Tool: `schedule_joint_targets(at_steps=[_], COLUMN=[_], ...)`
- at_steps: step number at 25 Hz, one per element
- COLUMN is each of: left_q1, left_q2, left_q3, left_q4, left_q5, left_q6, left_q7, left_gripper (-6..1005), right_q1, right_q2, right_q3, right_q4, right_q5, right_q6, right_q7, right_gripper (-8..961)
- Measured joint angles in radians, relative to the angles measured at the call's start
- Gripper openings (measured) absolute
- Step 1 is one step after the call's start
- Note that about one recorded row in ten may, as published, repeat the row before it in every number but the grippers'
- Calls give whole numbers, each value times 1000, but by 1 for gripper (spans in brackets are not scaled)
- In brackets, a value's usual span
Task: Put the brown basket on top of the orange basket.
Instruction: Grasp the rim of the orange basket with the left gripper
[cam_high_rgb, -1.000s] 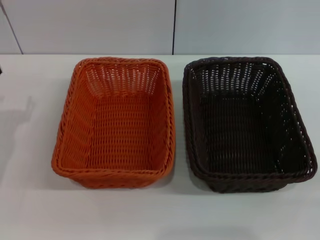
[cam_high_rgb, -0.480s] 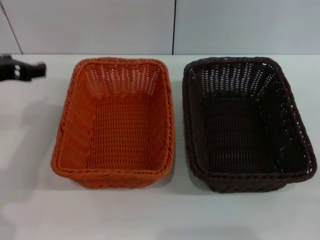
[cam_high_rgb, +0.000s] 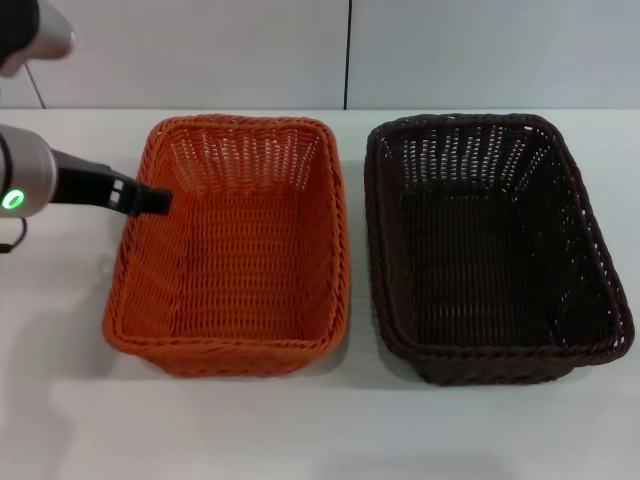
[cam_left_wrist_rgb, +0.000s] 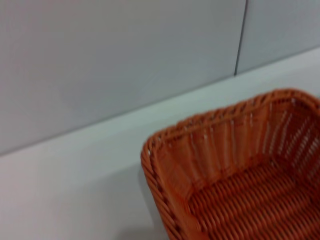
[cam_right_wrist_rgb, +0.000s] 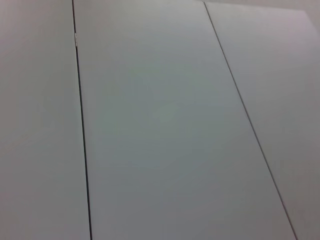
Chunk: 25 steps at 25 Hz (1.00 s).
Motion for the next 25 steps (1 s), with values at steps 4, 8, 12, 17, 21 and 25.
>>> schedule_joint_targets(at_steps=[4, 8, 12, 17, 21, 25], left_q1=[-32, -55, -69, -111, -151, -173], left_q2=[-2, 0, 0, 1, 0, 2], left_q3=[8, 2, 0, -1, -2, 4], left_q4=[99, 184, 231, 357, 425, 453], left_q5=[6, 7, 7, 35, 39, 39], left_q6=[19, 49, 62, 102, 106, 98], left_q7=[-1, -1, 2, 0, 0, 14], left_gripper=[778, 779, 779, 777, 772, 729], right_q1=[-2, -2, -2, -2, -3, -4], right_q2=[0, 0, 0, 0, 0, 0], right_q3=[0, -2, -2, -2, -2, -2], right_q4=[0, 0, 0, 0, 0, 1], right_q5=[0, 0, 0, -8, -10, -11], right_q6=[-1, -3, -4, -5, -5, -5], right_q7=[0, 0, 0, 0, 0, 0], right_gripper=[740, 740, 740, 740, 740, 740])
